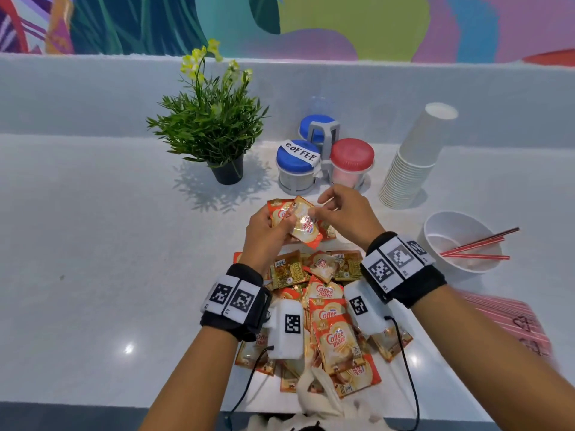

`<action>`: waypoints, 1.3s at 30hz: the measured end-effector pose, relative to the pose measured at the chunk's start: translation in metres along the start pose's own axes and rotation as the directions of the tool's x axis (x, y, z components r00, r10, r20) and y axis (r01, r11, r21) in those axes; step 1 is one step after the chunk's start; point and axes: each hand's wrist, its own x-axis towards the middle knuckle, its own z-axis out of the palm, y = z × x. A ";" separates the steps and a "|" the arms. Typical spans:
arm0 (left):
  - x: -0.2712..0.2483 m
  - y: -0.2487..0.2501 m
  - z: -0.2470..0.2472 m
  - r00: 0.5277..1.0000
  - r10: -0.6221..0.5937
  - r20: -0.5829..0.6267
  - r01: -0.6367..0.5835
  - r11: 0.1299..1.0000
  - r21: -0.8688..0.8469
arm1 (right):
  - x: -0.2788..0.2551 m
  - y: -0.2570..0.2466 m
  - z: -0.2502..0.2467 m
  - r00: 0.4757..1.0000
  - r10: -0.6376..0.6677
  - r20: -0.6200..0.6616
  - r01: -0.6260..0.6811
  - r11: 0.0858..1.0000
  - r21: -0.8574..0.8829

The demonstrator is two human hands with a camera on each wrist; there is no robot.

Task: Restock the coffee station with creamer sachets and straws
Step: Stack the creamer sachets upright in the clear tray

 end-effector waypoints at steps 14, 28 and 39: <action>0.011 0.013 0.008 0.979 -0.059 0.194 0.060 0.998 0.000 | 0.022 -0.007 -0.030 0.984 -0.171 0.051 0.176 0.976 -0.126; 0.038 0.010 -0.002 0.991 -0.104 0.088 0.097 0.991 0.088 | 0.055 -0.005 -0.001 0.992 -0.121 0.041 0.126 0.980 -0.152; 0.060 -0.008 -0.011 0.983 -0.185 0.016 0.184 0.982 0.053 | 0.066 0.034 0.019 0.927 0.360 0.102 -0.212 0.729 -0.651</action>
